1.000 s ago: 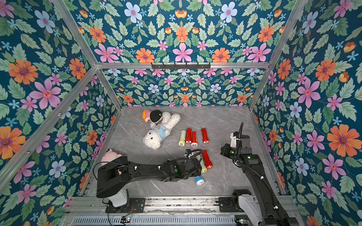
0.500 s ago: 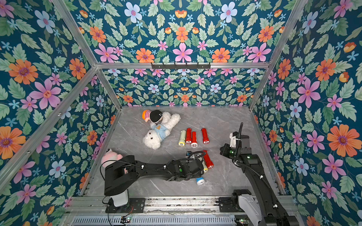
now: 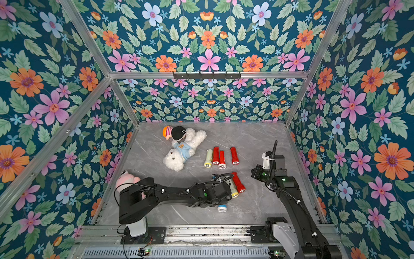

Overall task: Close the plug at the bottom of the flashlight
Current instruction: Pick up the flashlight from the center of the board.

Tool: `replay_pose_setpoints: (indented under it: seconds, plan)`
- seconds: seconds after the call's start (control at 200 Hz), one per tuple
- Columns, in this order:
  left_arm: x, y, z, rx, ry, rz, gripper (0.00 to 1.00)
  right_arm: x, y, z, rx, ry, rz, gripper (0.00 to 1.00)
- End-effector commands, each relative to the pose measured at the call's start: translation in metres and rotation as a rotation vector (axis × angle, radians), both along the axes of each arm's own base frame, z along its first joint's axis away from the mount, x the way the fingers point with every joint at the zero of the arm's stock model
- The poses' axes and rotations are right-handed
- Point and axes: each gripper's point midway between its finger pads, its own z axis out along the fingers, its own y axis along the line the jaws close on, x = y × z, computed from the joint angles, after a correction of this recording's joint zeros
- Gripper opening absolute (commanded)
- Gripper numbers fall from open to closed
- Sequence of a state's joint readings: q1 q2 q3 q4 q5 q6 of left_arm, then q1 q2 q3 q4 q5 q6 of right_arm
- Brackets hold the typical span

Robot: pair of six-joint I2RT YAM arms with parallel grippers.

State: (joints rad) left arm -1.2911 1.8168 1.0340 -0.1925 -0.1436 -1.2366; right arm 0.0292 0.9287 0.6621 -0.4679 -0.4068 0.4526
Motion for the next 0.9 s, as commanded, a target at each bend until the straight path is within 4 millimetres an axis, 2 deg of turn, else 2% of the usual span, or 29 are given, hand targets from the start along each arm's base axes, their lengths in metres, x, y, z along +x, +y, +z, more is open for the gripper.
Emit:
replay_pose_setpoints:
  seconds: [0.0, 0.08, 0.185, 0.385, 0.545, 0.66, 0.795, 0.895]
  plan:
    - [0.0, 0.022, -0.007, 0.073, 0.011, 0.029, 0.0, 0.004, 0.002, 0.001, 0.013, -0.009, 0.0, 0.01]
    - [0.006, 0.025, 0.0, 0.073, -0.021, 0.026, 0.0, 0.004, 0.003, -0.001, 0.018, -0.001, 0.003, 0.01]
    - [0.02, 0.029, 0.019, 0.075, -0.11, 0.012, 0.0, 0.004, 0.003, -0.002, 0.02, 0.003, 0.006, 0.01]
    - [0.052, 0.048, 0.077, 0.126, -0.381, 0.001, 0.0, 0.004, 0.001, -0.001, 0.011, 0.0, -0.001, 0.01]
    - [0.072, 0.07, 0.13, 0.136, -0.598, 0.032, 0.0, 0.005, -0.002, 0.006, -0.003, -0.037, -0.012, 0.01]
    - [0.084, 0.093, 0.157, 0.159, -0.718, 0.09, 0.0, 0.005, -0.007, 0.008, -0.034, -0.046, -0.03, 0.01]
    - [0.099, 0.12, 0.178, 0.203, -0.809, 0.168, 0.0, 0.007, -0.002, 0.012, -0.071, -0.064, -0.016, 0.0]
    - [0.11, 0.134, 0.188, 0.231, -0.856, 0.184, 0.0, 0.011, 0.013, 0.015, -0.137, -0.09, 0.031, 0.0]
